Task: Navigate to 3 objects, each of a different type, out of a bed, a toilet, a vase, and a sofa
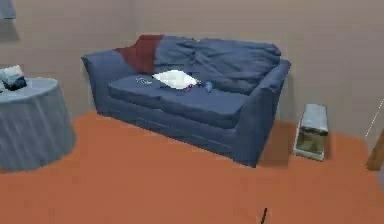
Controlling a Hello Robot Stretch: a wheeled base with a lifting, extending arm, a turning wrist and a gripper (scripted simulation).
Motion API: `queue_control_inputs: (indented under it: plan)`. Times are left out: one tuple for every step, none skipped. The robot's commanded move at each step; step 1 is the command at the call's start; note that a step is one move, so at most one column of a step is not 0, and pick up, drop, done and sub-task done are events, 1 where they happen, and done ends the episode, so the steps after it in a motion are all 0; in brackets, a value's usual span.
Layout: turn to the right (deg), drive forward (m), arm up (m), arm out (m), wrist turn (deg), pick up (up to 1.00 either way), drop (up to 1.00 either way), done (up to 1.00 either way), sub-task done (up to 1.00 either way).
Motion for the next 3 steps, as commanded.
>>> queue_control_inputs:
  plan:
    - [42.0, 0.0, 0.0, 0.0, 0.0, 0.0, 0.0, 0.0, 0.0]
    - [0.0, 0.6, 0.0, 0.0, 0.0, 0.0, 0.0, 0.0, 0.0]
    - [-6.0, 0.0, 0.0, 0.0, 0.0, 0.0, 0.0, 0.0, 0.0]
